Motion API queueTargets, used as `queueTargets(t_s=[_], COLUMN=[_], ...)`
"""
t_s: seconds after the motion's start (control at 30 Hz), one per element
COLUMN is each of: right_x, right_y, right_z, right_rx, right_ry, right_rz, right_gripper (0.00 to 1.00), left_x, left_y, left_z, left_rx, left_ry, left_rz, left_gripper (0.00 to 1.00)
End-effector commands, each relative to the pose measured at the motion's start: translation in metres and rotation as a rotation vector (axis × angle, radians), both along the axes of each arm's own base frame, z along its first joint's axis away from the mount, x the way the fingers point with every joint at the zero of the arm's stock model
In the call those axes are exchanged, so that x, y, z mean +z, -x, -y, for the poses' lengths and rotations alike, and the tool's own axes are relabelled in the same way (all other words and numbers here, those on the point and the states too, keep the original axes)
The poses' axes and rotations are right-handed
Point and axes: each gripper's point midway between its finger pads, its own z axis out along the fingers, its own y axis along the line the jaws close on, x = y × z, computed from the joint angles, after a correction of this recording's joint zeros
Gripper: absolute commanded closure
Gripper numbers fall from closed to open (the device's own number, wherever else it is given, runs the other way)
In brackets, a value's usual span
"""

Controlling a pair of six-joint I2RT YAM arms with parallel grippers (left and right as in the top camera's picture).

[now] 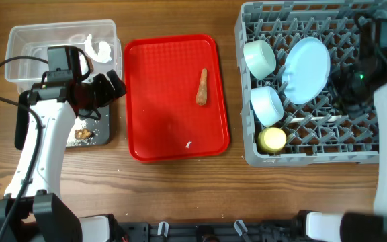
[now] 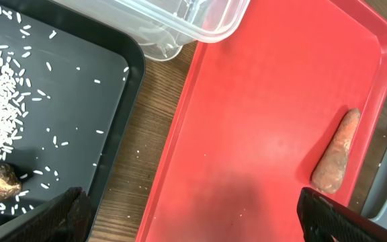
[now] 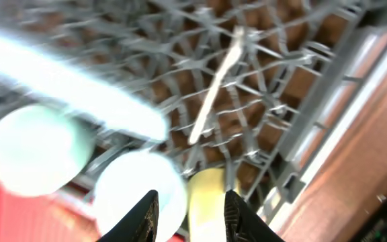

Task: Sort waste into correct bins and load items into the dishwasher rack
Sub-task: 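Carry the white spoon into the rack and release it, then reach the left gripper to the carrot scrap on the red tray and grasp it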

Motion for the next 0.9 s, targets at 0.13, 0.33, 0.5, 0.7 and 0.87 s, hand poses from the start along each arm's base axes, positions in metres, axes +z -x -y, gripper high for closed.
queueTargets(t_s=[0.13, 0.33, 0.5, 0.7, 0.87], right_x=[0.022, 0.035, 0.039, 0.033, 0.026], right_y=[-0.028, -0.065, -0.066, -0.059, -0.051], right_z=[-0.073, -0.149, -0.163, -0.156, -0.150], right_rx=[0.295, 0.832, 1.031, 1.167, 1.232], right_ry=[0.009, 0.192, 0.327, 0.393, 0.414], right_rz=[0.161, 0.315, 0.323, 0.264, 0.206], right_gripper=[0.47, 0.00, 0.00, 0.00, 0.00], left_x=[0.010, 0.010, 0.010, 0.029, 0.031], left_y=[-0.005, -0.005, -0.005, -0.036, -0.038], left_z=[-0.003, -0.003, -0.003, -0.003, -0.001], left_rx=[0.005, 0.005, 0.005, -0.002, -0.011], left_ry=[-0.006, -0.006, -0.006, -0.007, 0.005], left_rz=[0.032, 0.032, 0.032, 0.184, 0.196], left_gripper=[0.00, 0.00, 0.00, 0.00, 0.00])
